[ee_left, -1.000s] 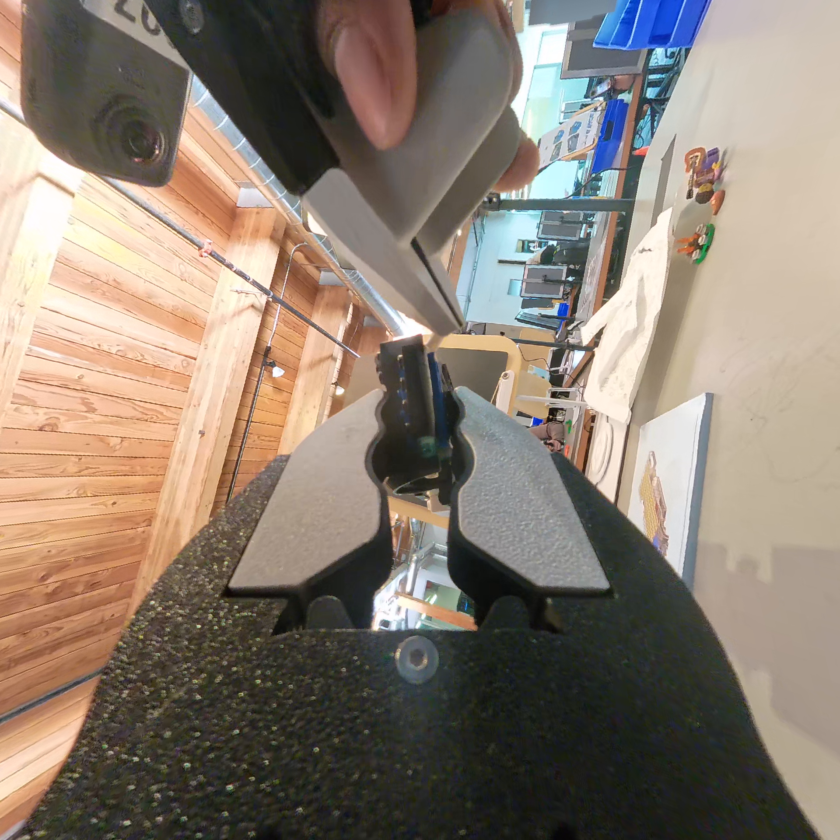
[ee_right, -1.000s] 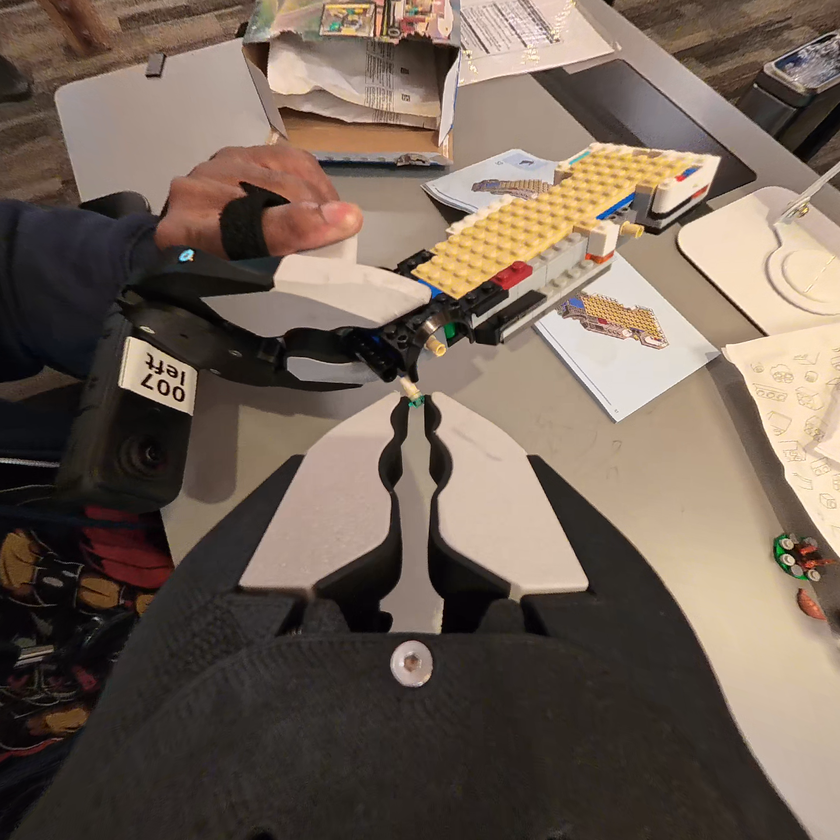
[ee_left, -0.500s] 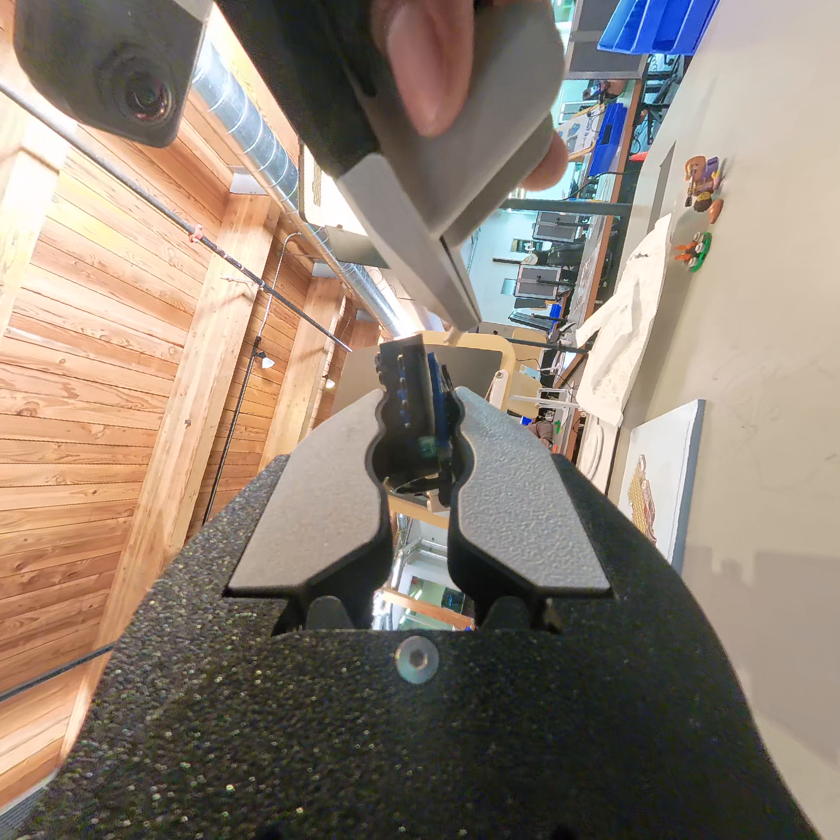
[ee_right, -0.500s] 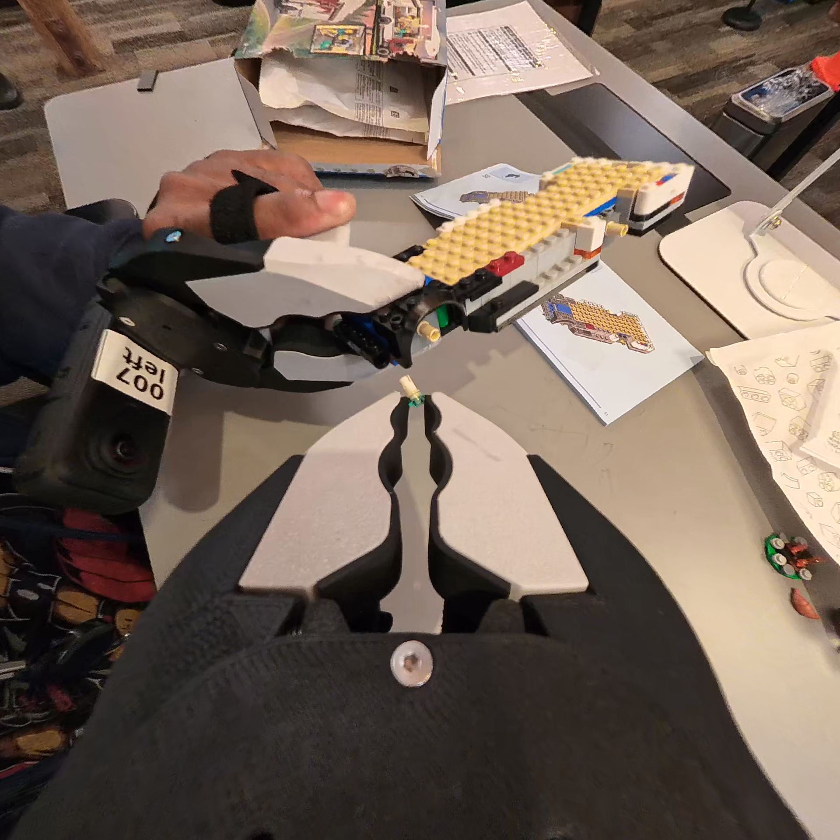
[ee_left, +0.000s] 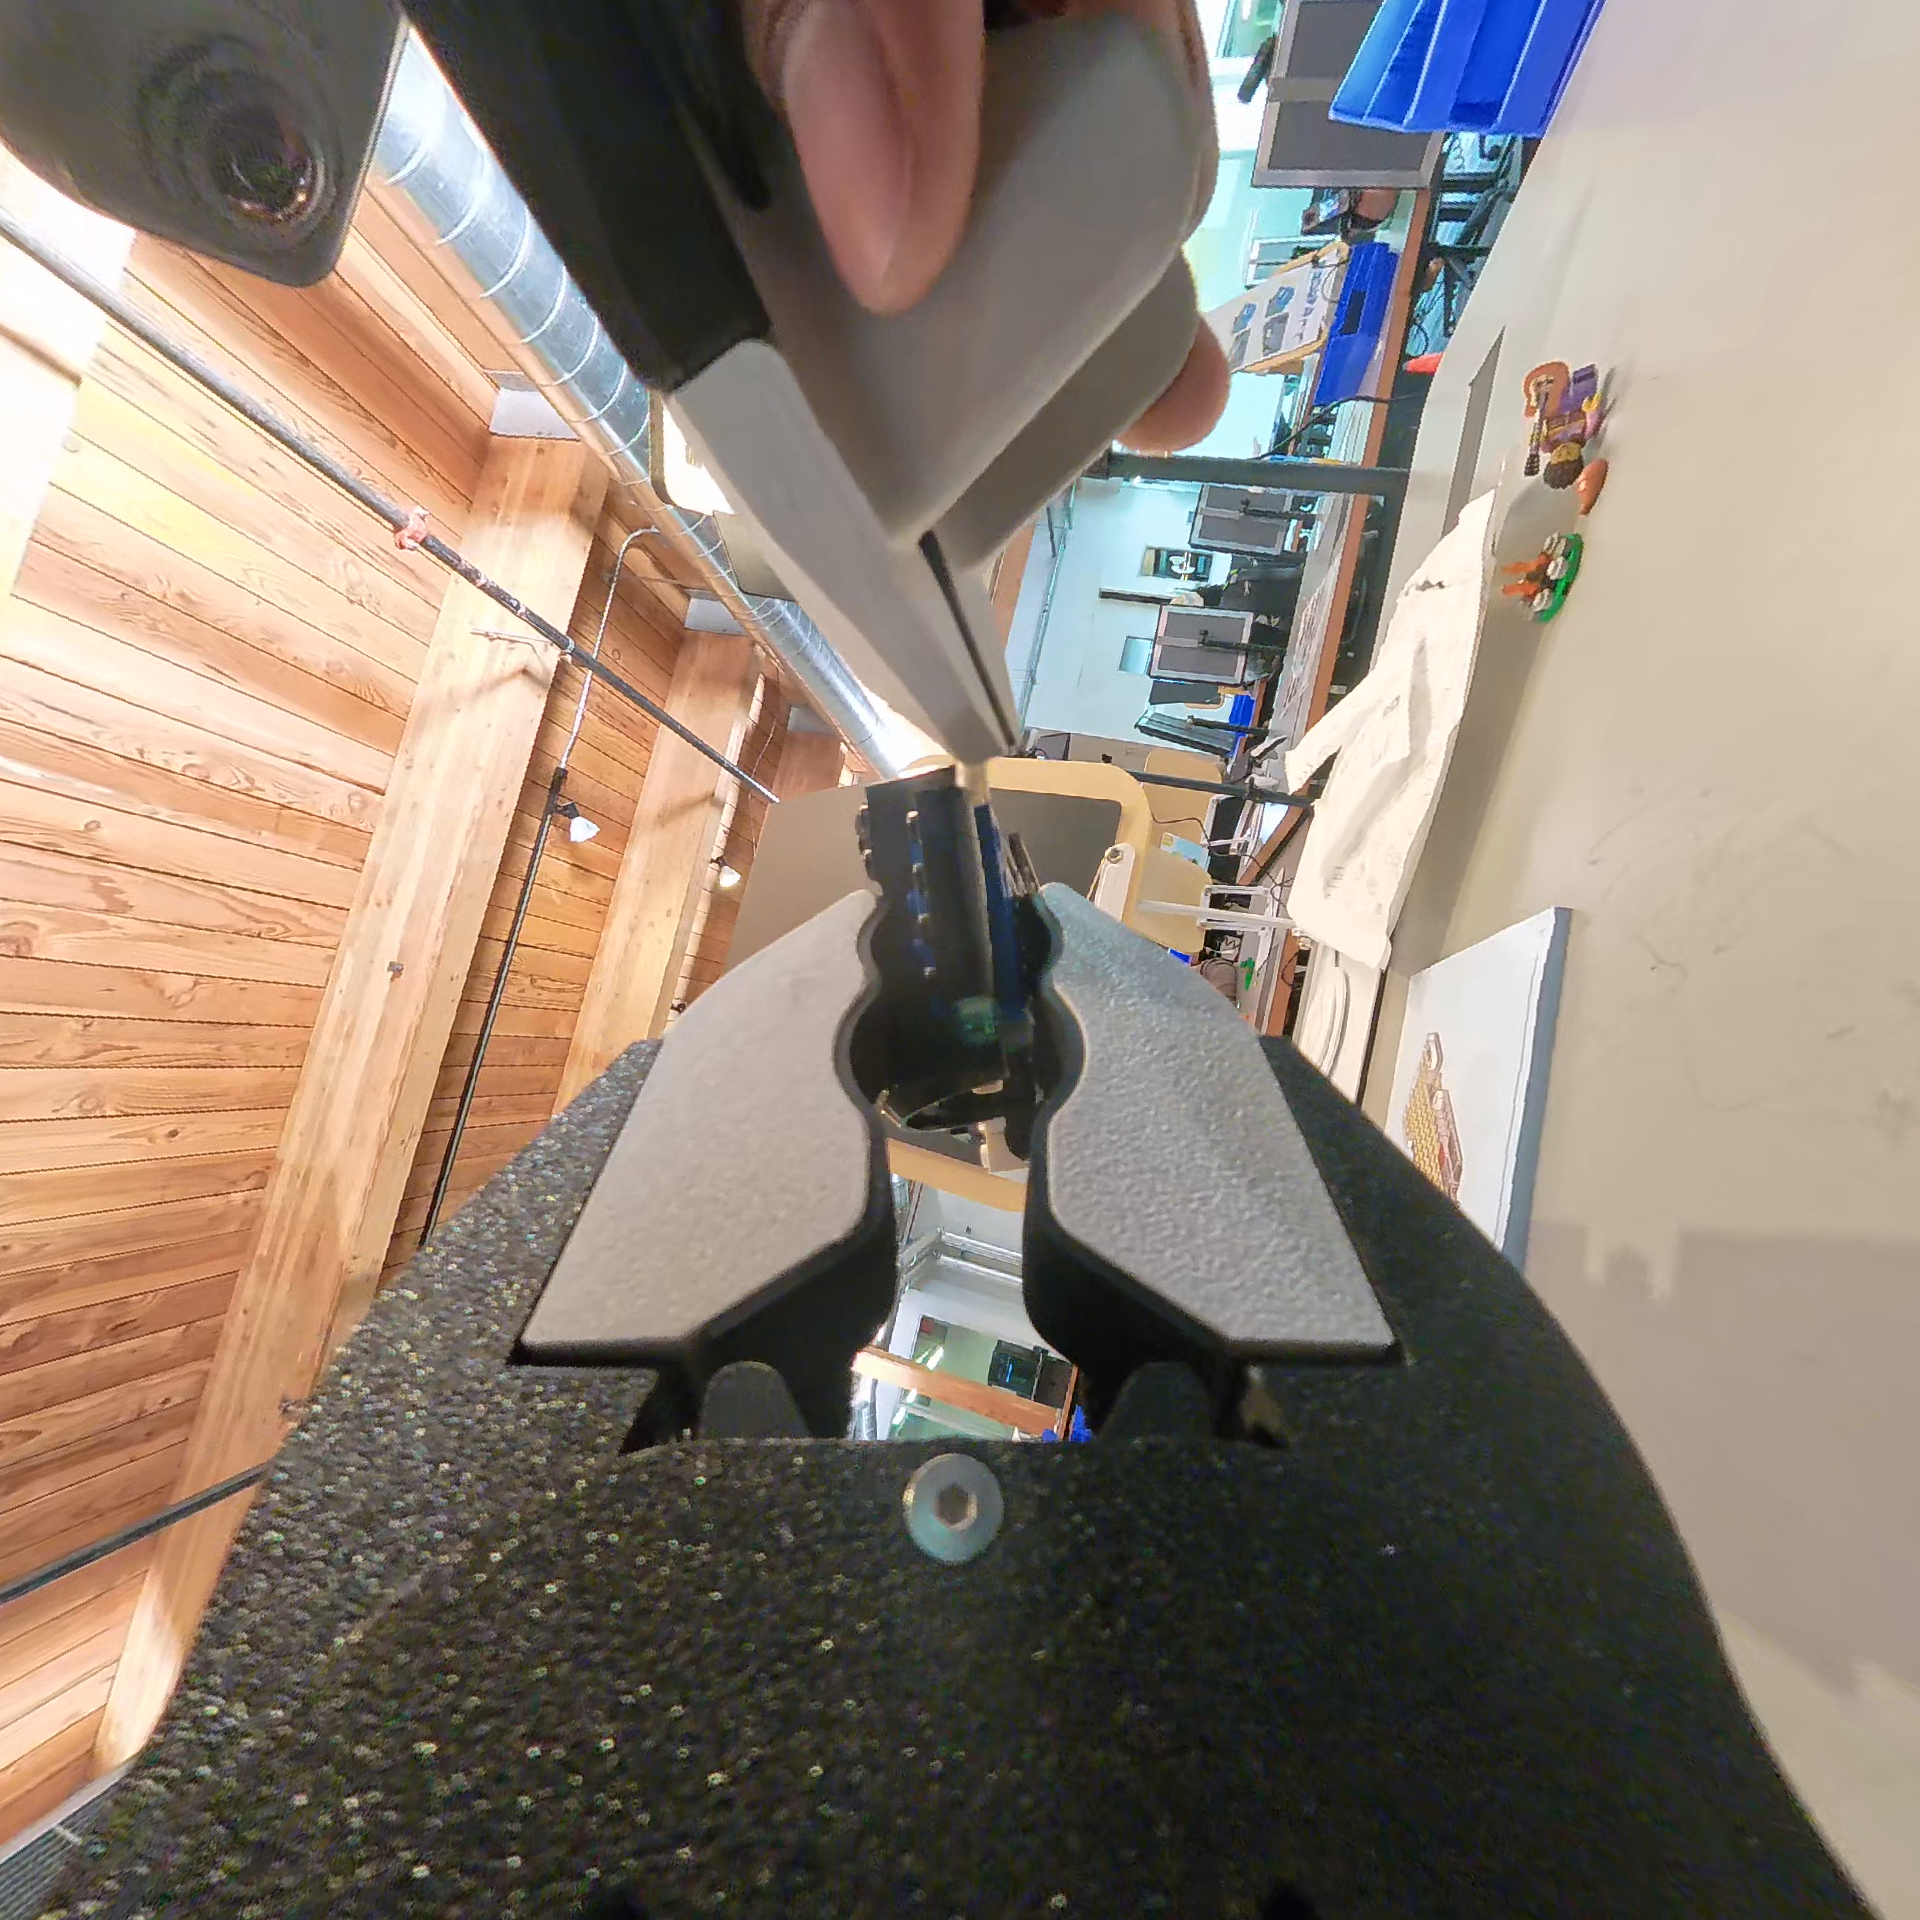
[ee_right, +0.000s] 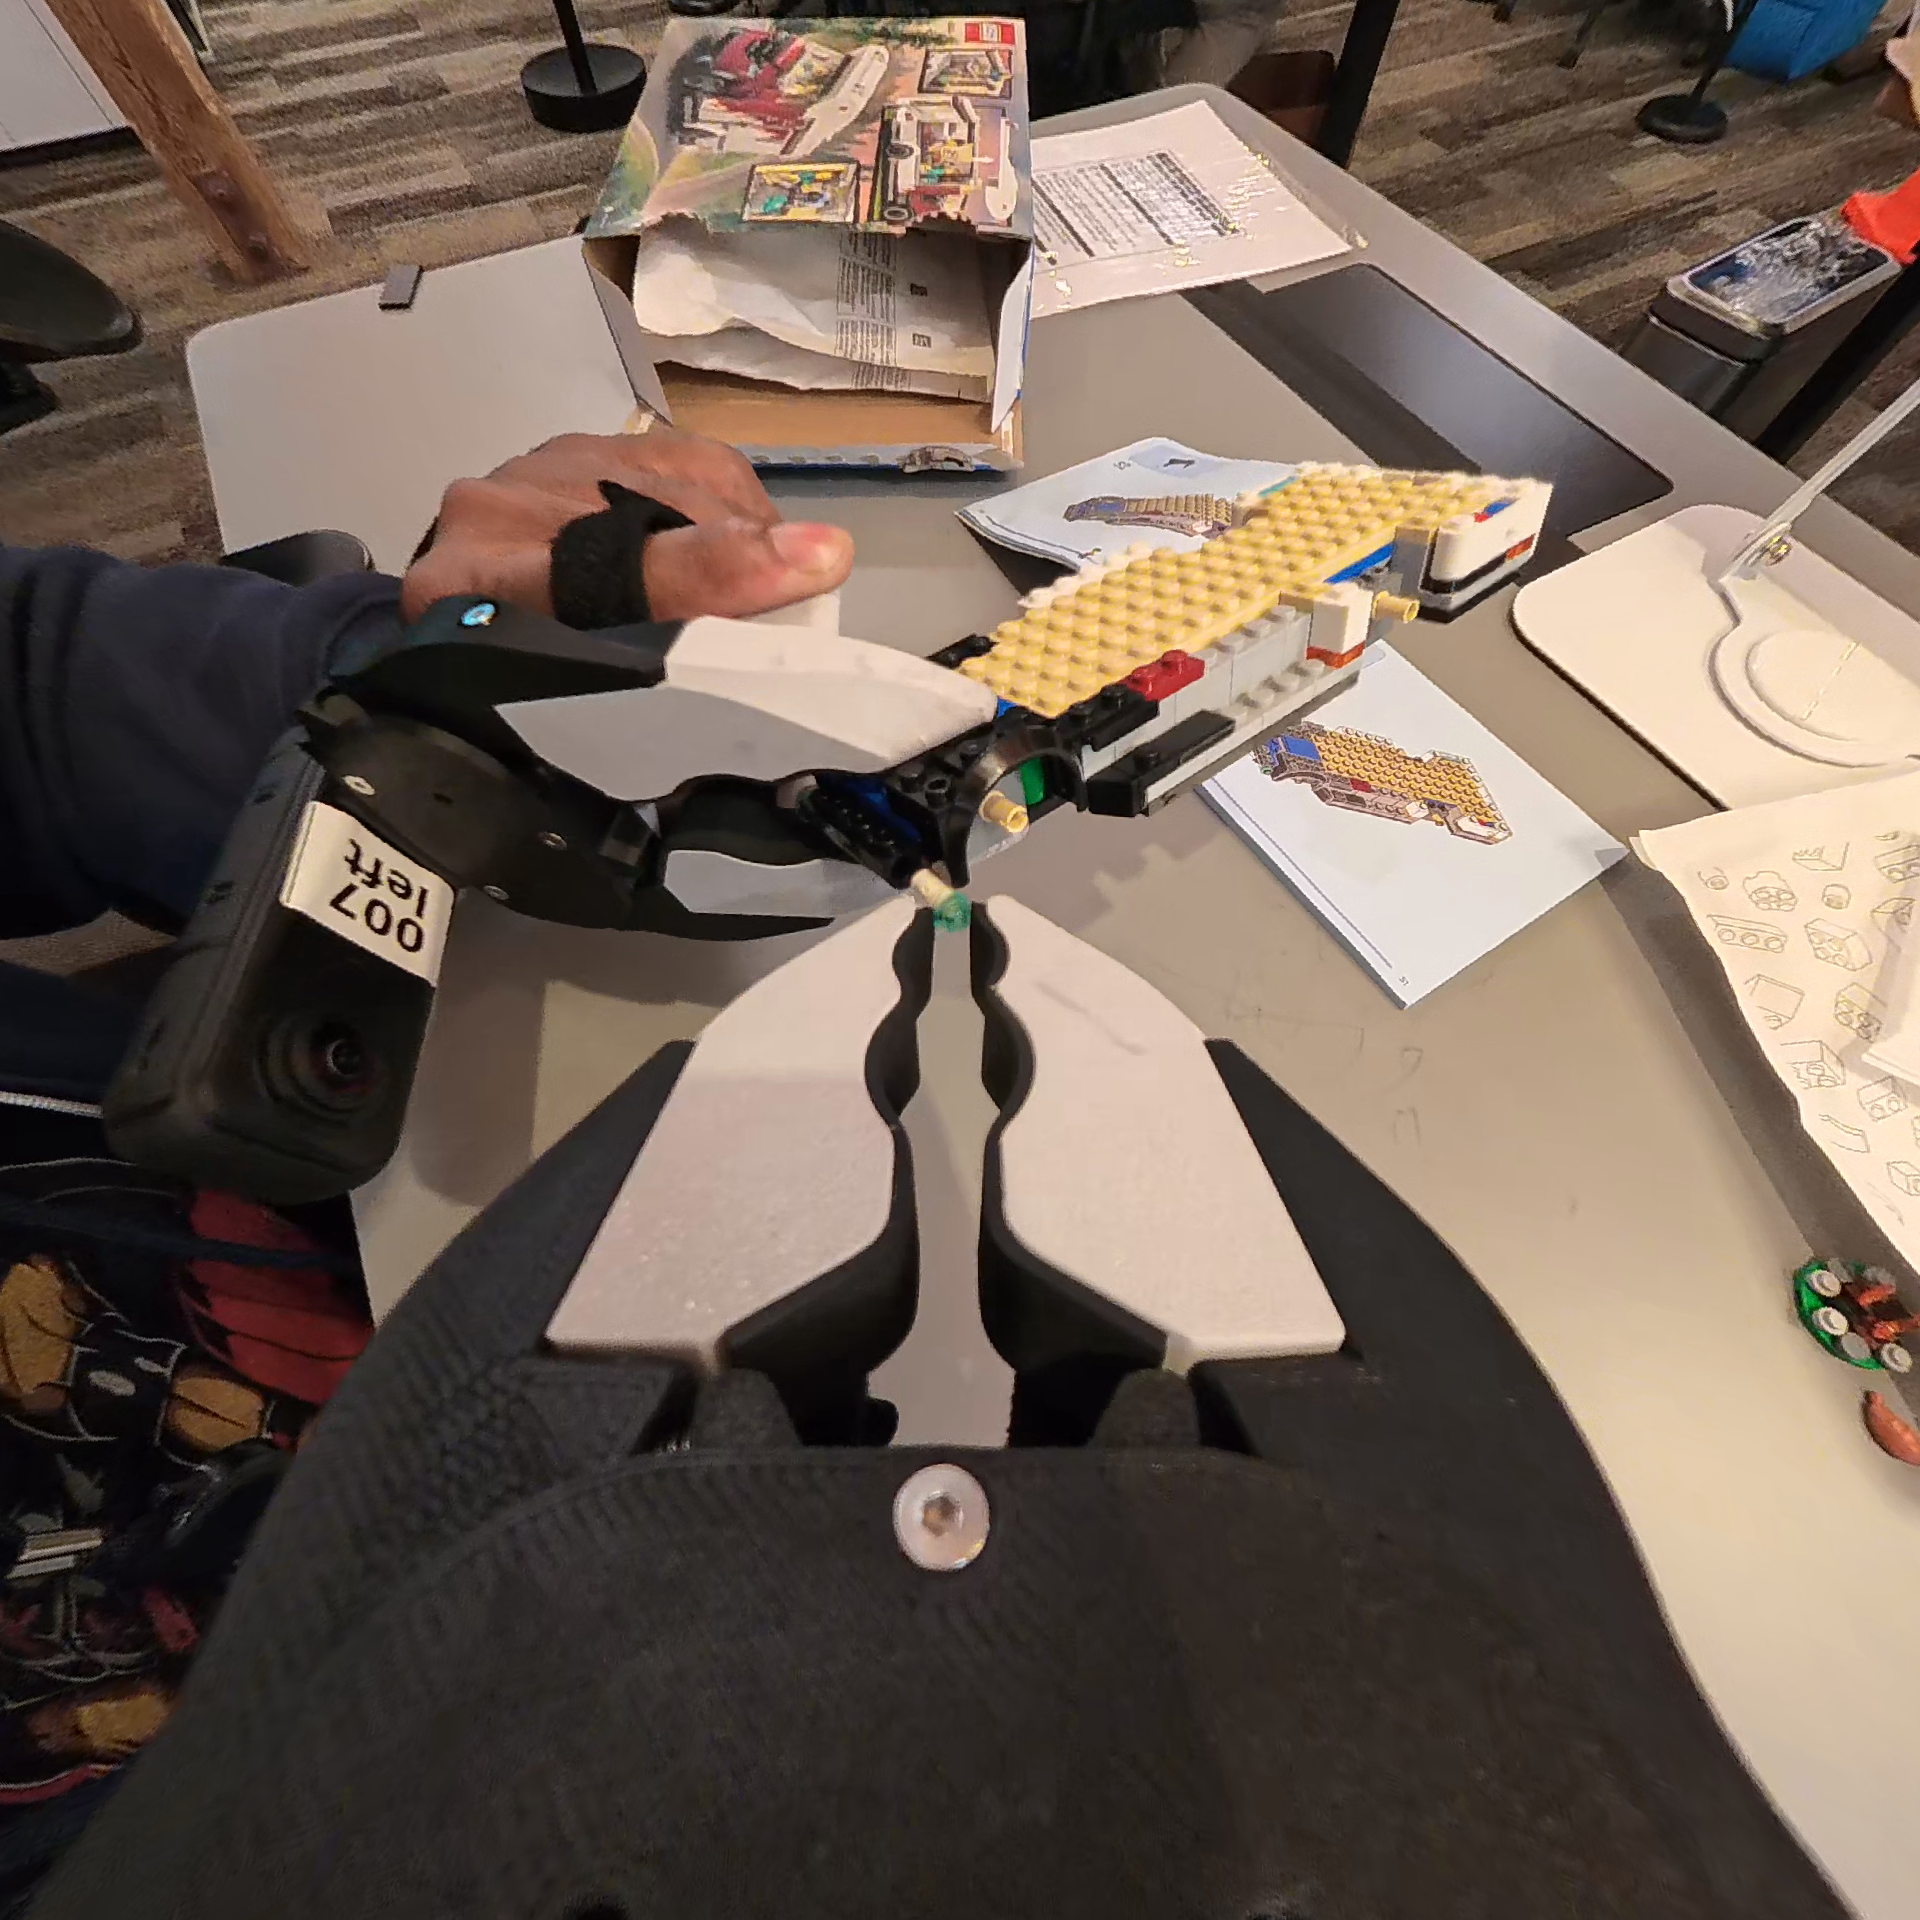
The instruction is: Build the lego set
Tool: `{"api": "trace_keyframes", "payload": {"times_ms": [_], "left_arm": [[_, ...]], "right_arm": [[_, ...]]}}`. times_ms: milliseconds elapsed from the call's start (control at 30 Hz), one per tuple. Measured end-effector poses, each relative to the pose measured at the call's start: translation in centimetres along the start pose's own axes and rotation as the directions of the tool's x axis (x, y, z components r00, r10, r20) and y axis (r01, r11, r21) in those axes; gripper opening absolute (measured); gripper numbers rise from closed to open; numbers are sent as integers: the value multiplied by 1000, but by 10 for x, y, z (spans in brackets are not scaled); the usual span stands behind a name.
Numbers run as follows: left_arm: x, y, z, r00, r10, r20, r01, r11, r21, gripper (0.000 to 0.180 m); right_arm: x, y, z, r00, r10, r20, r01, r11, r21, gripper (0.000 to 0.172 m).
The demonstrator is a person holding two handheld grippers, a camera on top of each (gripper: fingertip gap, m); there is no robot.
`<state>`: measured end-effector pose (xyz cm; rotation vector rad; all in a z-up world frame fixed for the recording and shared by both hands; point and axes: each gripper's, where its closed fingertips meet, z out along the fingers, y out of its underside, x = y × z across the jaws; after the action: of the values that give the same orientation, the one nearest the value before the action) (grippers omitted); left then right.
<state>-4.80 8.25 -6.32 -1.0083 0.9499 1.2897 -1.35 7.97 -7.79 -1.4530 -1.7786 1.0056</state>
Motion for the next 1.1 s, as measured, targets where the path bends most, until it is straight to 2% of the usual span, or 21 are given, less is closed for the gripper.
{"api": "trace_keyframes", "payload": {"times_ms": [167,367,500,633,800,933,1100], "left_arm": [[3,-1,2,1000,-11,-11,11,1000,2,23],[7,2,7,988,-140,-59,138,990,-28,23],[23,-1,12,958,-240,-158,237,971,-40,24],[31,-4,16,926,-310,-214,305,951,-56,23],[37,-15,17,822,-481,-303,488,871,-59,23],[38,-15,16,793,-515,-325,526,848,-60,23],[39,-15,12,761,-540,-359,559,827,-57,23]], "right_arm": [[-2,-5,-2,1000,6,8,-6,999,33,6],[3,-1,-2,1000,0,-30,2,998,66,6],[13,2,-2,973,-149,-176,167,982,90,6],[16,5,0,860,-392,-326,427,903,40,6],[10,-1,1,669,-602,-436,664,748,-14,6],[9,0,3,541,-702,-463,761,643,-85,6],[5,-2,2,495,-738,-458,804,589,-81,6]]}}
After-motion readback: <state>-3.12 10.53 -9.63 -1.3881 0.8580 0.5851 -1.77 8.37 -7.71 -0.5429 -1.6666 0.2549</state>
